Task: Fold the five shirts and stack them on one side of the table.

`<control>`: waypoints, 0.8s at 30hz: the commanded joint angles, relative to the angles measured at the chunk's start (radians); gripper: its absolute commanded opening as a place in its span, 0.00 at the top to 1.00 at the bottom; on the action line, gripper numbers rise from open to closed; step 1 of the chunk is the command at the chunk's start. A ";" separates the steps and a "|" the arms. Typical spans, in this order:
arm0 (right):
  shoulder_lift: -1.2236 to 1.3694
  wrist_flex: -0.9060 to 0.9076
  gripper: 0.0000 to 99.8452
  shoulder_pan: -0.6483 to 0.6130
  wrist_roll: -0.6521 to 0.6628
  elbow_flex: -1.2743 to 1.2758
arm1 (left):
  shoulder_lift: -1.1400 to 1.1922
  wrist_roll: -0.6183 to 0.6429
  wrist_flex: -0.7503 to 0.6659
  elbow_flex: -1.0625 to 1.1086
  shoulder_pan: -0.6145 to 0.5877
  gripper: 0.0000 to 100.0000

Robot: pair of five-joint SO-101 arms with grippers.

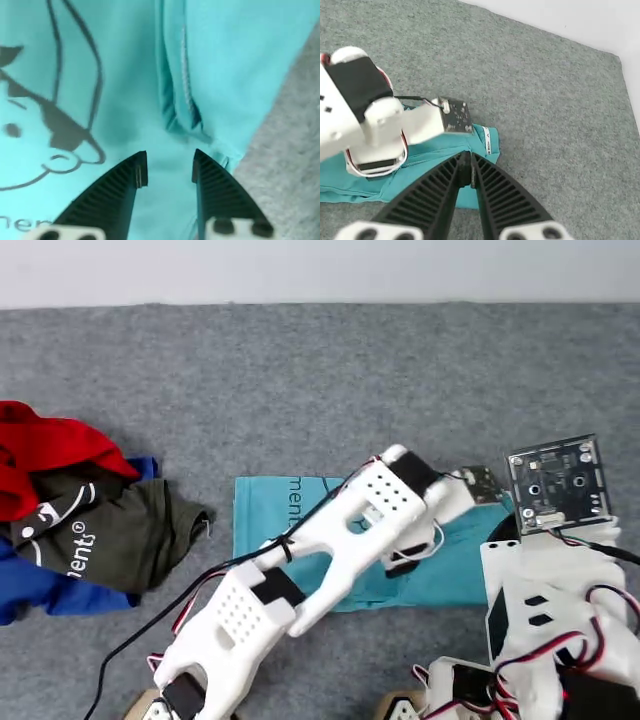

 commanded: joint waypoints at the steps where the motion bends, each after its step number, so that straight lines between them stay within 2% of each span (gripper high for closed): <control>1: 0.004 0.039 0.99 -0.002 -0.009 -0.003 | -0.106 0.023 0.043 -0.104 -0.018 0.85; 5: 0.002 0.039 0.99 -0.002 -0.009 -0.002 | -0.157 0.104 0.044 -0.117 -0.089 0.85; 10: 0.002 0.039 0.99 -0.001 -0.008 0.041 | -0.238 0.212 0.048 -0.047 -0.232 0.85; 20: 0.001 0.039 0.99 0.185 -0.008 0.127 | -0.598 0.273 0.043 0.271 -0.493 0.85; 24: 0.001 0.039 0.99 0.222 -0.009 0.189 | -0.692 0.353 0.043 0.343 -0.572 0.85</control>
